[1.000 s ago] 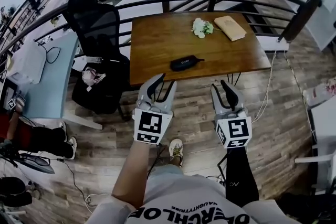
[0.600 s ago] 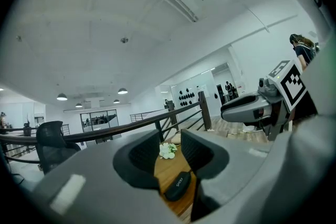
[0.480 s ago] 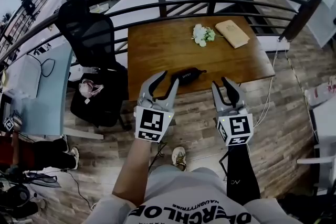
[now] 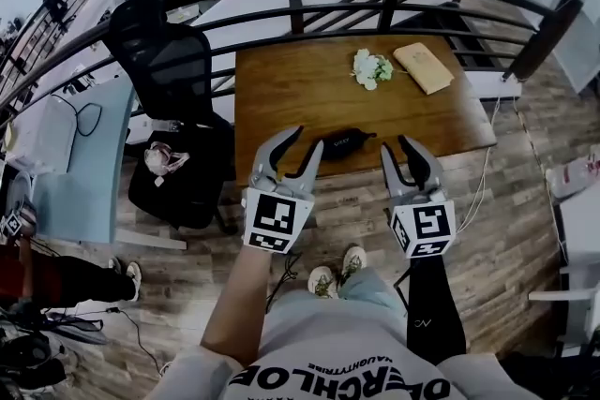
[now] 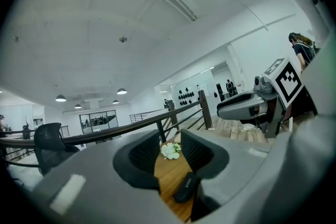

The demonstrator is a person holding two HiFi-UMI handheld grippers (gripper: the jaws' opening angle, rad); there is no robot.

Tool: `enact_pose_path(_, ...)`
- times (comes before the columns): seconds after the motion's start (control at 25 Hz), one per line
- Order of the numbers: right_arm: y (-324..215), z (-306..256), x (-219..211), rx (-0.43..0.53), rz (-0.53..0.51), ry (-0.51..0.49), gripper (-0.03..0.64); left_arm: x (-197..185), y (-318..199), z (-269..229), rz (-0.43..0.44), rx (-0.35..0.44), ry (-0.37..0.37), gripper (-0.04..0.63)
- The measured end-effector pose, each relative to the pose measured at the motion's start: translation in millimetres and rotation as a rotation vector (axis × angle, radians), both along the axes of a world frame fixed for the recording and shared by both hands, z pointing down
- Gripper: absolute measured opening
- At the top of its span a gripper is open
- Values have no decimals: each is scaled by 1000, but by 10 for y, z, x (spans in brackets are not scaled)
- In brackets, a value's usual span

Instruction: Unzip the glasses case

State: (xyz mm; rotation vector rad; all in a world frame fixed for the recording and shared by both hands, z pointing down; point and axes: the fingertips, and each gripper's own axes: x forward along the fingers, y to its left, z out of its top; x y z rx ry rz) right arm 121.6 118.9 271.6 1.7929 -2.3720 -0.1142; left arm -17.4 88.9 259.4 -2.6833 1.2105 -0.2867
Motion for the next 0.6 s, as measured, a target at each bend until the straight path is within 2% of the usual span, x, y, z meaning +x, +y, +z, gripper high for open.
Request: enact_pose_path(0.6, -625, 164, -95, -29, -113, -16, 156, -34, -458, 189, -67, -44, -24, 235)
